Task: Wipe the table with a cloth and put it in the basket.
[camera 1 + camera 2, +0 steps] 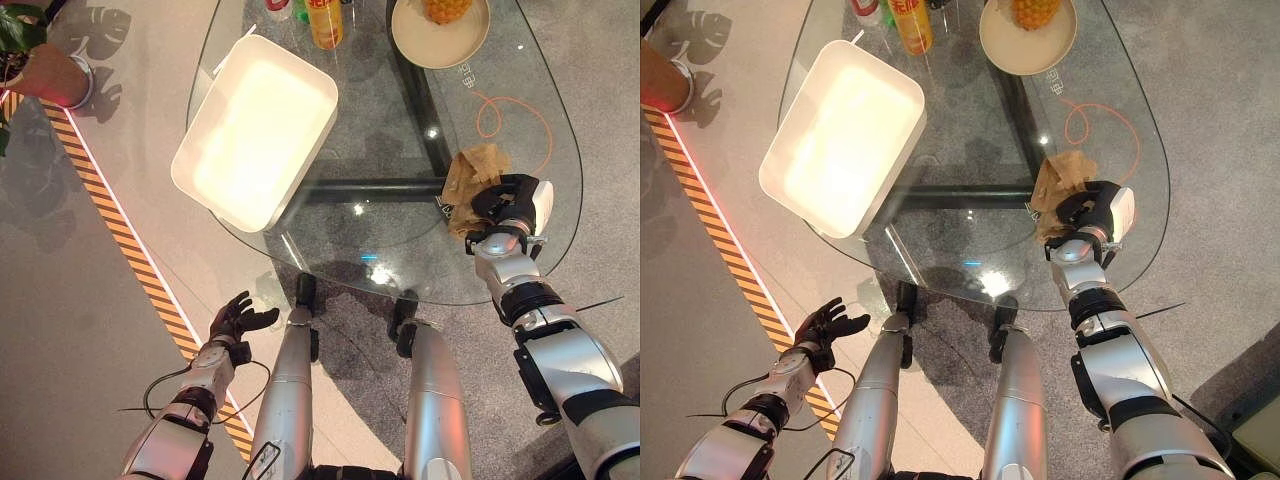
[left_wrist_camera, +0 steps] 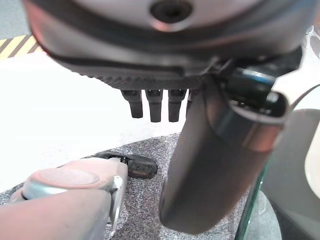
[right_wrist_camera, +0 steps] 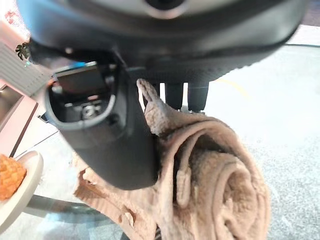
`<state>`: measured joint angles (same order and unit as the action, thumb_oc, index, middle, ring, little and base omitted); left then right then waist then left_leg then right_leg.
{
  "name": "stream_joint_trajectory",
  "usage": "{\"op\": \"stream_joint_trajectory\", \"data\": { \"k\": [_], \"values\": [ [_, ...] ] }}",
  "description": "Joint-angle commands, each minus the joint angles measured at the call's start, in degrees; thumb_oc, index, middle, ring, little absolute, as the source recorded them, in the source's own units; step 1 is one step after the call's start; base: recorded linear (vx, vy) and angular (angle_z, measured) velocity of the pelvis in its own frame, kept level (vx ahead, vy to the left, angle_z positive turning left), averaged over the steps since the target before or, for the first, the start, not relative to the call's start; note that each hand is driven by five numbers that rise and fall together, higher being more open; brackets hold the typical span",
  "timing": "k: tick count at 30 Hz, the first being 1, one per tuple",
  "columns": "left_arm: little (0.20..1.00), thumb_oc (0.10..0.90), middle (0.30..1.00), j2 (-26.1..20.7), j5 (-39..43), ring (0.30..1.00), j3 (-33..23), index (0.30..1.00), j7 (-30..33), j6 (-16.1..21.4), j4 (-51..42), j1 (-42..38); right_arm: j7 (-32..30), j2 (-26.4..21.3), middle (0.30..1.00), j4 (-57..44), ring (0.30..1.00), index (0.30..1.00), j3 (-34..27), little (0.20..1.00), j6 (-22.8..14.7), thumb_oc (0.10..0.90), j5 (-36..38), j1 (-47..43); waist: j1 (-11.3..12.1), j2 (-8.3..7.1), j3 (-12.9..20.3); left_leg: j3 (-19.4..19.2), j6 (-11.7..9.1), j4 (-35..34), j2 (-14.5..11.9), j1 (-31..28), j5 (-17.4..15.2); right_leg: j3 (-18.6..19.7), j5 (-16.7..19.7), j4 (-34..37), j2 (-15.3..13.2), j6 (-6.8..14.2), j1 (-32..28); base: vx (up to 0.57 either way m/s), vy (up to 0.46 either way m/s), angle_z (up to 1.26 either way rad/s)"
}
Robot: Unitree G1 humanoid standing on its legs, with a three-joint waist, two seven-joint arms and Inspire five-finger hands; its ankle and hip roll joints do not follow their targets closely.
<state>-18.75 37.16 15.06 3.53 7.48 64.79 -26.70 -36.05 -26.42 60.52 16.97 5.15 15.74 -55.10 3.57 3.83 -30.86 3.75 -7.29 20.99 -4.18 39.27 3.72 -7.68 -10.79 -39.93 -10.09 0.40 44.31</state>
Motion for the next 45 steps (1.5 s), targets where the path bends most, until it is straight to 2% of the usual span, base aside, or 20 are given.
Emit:
{"op": "stream_joint_trajectory", "data": {
  "k": [1, 18, 30, 45],
  "values": [
    [0.900, 0.800, 0.900, -0.1, -0.3, 0.900, 0.1, 0.900, 1.9, 0.4, 1.1, 0.3, 0.8, -0.9, 0.300, -0.1, 0.300, 0.300, 2.1, 0.200, -1.1, 0.100, -2.5, -1.2, 0.6, 1.40, 1.1, -5.2, 6.3, 6.3, 4.7, 0.8, -7.0, -0.4, 5.3, 7.2, 2.7, 0.3, -1.5, 0.00, 0.000, 0.00],
    [0.900, 0.800, 0.900, 0.3, -0.4, 0.900, 0.5, 0.900, 2.5, 0.7, 0.7, 0.3, 0.2, -0.4, 0.300, -6.0, 0.300, 0.300, 5.1, 0.200, -1.9, 0.100, -5.9, -2.6, 0.5, 1.21, 1.1, -5.2, 6.3, 5.5, 4.8, 0.8, -6.6, -0.6, 5.8, 8.0, 2.9, 0.3, -1.5, 0.00, 0.000, 0.00],
    [0.900, 0.800, 0.900, 1.0, -0.5, 0.900, 0.5, 0.900, 2.9, 0.9, -0.3, 1.0, 0.8, 1.2, 0.300, -16.6, 0.300, 0.300, 11.4, 0.200, 1.7, 0.100, -12.7, -5.2, 0.8, 1.48, 1.1, -5.4, 6.2, 4.5, 5.3, 0.3, -6.0, -0.7, 6.1, 9.1, 2.9, 0.2, -1.9, 0.00, 0.000, 0.00],
    [0.900, 0.800, 0.900, 2.9, -1.0, 0.900, 1.2, 0.900, 3.0, 1.1, -1.1, 1.5, 9.2, 5.2, 0.300, -19.6, 0.300, 0.300, 18.6, 0.200, 3.9, 0.100, -21.2, -6.2, 1.7, 2.58, 1.1, -5.6, 6.0, 3.5, 5.9, -0.3, -5.1, -1.1, 6.4, 10.1, 2.0, -0.1, -2.4, 0.00, 0.013, 0.01]
  ]
}}
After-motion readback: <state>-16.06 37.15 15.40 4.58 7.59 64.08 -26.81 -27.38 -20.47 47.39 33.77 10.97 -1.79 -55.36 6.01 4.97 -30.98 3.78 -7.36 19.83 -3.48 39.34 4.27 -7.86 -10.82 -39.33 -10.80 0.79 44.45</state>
